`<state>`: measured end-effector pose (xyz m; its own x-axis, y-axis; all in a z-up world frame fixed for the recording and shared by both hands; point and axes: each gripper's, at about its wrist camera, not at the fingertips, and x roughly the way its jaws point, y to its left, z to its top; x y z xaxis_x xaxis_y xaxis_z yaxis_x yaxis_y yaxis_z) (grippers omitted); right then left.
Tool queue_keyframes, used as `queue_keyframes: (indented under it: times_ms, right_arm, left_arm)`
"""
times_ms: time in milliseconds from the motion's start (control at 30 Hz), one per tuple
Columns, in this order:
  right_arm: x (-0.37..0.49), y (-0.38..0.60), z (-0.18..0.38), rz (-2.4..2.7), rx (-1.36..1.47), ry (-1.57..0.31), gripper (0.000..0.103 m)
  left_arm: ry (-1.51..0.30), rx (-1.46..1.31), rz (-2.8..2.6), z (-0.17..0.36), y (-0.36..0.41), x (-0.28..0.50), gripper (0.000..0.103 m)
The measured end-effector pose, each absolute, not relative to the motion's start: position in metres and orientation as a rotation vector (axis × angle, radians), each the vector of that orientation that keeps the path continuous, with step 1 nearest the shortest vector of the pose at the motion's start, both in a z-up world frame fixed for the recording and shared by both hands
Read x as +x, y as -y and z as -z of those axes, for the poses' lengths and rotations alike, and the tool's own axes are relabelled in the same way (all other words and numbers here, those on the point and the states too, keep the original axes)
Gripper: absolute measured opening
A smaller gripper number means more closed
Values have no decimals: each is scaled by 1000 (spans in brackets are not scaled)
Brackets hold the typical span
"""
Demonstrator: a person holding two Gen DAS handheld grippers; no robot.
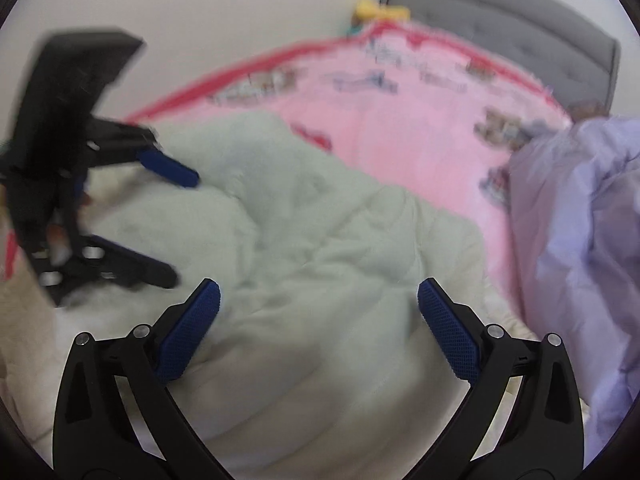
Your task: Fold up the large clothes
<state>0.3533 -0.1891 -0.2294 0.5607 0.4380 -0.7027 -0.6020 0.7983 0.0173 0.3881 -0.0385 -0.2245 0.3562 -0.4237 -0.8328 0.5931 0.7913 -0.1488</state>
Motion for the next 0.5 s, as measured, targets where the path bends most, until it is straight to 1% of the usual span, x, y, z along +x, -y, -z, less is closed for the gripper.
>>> queue_keyframes:
  times_ms: [100,200,300,400,500]
  right_arm:
    - [325,187,213,-623,-270,-670,95]
    - [296,180,211,-622,-309,-650,95]
    - [290,178,223,-619,-286,-698,95]
    - [294,181,248,-599,-236,-807,95]
    - [297,183,268,-600,-224,-847,95]
  left_arm:
    - [-963,149,638,212,25,375,98]
    - [-927,193,608,212,22,359,98]
    - [-920,219,600,222,25,348,98]
    - [-940,191,595,237,22,345,98]
    - [-910,178,600,250,18,338,98]
